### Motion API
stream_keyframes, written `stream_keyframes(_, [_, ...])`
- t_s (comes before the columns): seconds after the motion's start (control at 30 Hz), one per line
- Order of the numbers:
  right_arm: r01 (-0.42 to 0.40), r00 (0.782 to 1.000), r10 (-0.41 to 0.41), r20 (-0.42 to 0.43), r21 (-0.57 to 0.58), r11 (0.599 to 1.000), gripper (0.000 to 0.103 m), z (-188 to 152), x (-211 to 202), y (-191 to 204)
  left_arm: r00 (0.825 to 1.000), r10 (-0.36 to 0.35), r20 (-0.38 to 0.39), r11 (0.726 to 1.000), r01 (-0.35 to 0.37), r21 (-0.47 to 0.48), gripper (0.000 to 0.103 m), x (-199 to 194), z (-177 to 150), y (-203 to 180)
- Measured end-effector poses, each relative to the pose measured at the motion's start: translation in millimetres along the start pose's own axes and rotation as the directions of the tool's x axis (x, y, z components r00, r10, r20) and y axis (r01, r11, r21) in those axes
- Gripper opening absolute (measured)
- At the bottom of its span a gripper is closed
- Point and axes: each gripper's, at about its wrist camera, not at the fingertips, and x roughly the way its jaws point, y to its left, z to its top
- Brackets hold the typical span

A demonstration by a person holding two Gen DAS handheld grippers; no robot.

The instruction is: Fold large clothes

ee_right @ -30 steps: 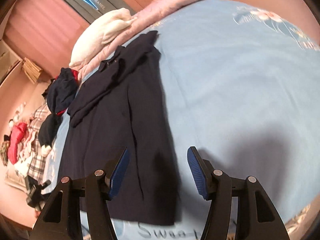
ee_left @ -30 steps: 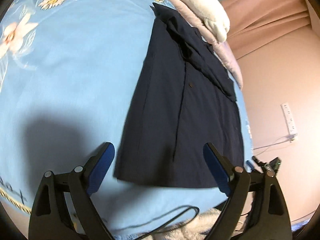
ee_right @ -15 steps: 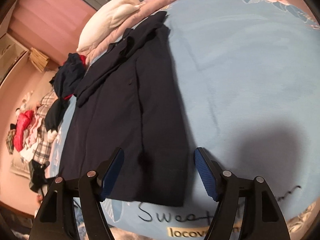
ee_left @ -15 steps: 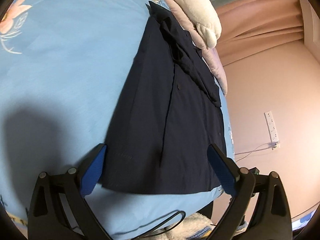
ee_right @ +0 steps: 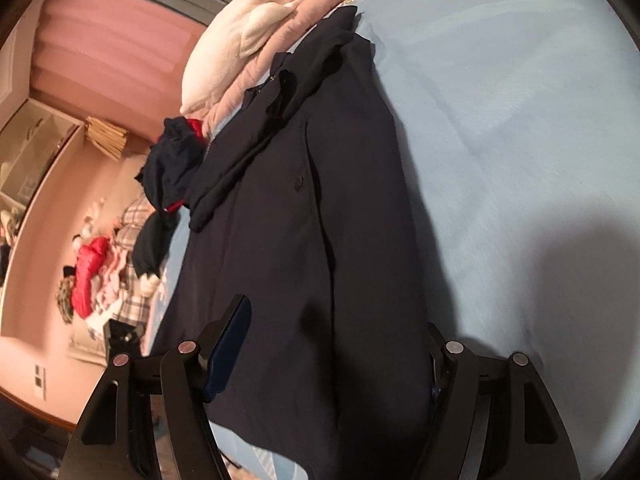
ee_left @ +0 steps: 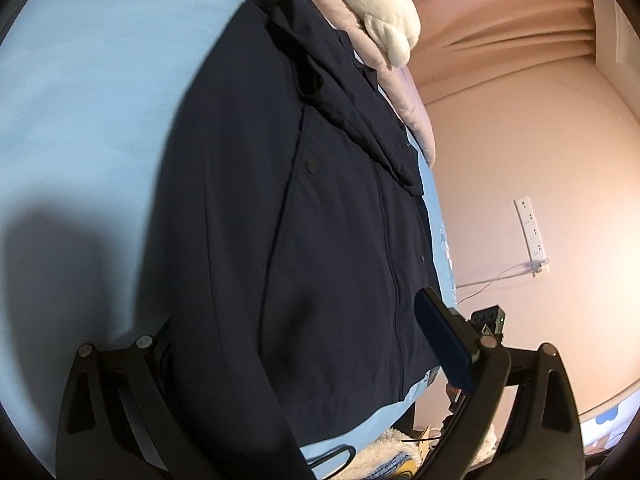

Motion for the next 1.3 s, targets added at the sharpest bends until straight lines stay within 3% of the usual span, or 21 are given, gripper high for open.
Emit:
stream_keyframes(0.13, [-0.003, 1.000, 0.003, 0.009, -0.020, 1.000, 0.073, 0.3, 6.0, 4.8, 1.000, 0.002, -0.006, 1.000, -0.002, 0.016, 0.097, 4.6, -0.2, -3.8])
stream_keyframes(0.23, [0.016, 1.000, -0.017, -0.008, -0.058, 0.998, 0.069, -4.7, 4.7, 9.3, 1.000, 0.012, -0.010, 1.000, -0.011, 0.026, 0.090, 3.1, -3.6, -3.3])
stream_keyframes(0.47, [-0.021, 0.998, 0.019, -0.064, -0.031, 0.999, 0.053, -20.8, -8.3, -0.2, 1.000, 0.003, -0.012, 1.000, -0.003, -0.027, 0.060, -12.3, -18.2, 14.4])
stream_keyframes(0.67, [-0.032, 0.997, 0.031, -0.064, -0.010, 0.999, 0.053, -21.3, -4.0, -1.6, 1.000, 0.011, 0.026, 0.994, -0.009, -0.106, 0.035, -18.3, -23.4, 34.5])
stream_keyframes(0.8, [-0.024, 0.998, 0.023, -0.051, -0.030, 0.999, 0.052, -17.1, 2.7, 5.5, 0.998, 0.055, 0.030, 0.990, -0.050, -0.133, 0.018, -16.0, -22.2, 36.7])
stream_keyframes(1.03, [0.012, 1.000, -0.012, -0.017, -0.010, 1.000, 0.017, -22.0, 4.3, 0.4, 0.991, 0.115, 0.064, 0.982, -0.103, -0.159, 0.016, -17.4, -26.6, 33.2])
stream_keyframes(1.17, [0.027, 1.000, -0.027, 0.013, -0.034, 0.999, 0.009, -25.0, 0.9, 12.6, 0.985, 0.158, 0.075, 0.978, -0.146, -0.149, 0.014, -18.5, -26.6, 25.3])
stream_keyframes(1.3, [-0.075, 0.994, 0.080, 0.071, -0.066, 0.995, 0.008, -19.9, -12.9, 33.1, 0.985, 0.128, 0.115, 0.989, -0.118, -0.091, 0.005, -26.9, -24.9, 9.3])
